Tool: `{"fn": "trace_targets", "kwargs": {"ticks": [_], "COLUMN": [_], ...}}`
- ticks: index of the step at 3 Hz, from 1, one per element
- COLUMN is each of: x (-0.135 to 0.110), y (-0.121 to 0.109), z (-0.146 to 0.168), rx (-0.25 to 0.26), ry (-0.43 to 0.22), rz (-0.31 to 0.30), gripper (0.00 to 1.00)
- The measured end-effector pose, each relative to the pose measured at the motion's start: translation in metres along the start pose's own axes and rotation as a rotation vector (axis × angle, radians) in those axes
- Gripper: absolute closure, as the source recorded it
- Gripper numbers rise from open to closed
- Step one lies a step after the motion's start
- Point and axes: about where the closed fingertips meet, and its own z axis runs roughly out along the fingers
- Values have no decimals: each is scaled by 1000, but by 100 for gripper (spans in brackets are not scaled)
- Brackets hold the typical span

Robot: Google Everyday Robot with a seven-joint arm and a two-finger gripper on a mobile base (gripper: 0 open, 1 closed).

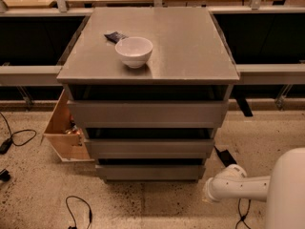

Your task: Close bottom drawer

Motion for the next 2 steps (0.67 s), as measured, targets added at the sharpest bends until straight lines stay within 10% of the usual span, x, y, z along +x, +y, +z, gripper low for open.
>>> {"fn": "trace_targets", "kwargs": {"ticks": [2], "x": [42], "y": [61], "z": [-149], "rx": [54], "ry": [296], "rz": [-60], "gripper": [100]}}
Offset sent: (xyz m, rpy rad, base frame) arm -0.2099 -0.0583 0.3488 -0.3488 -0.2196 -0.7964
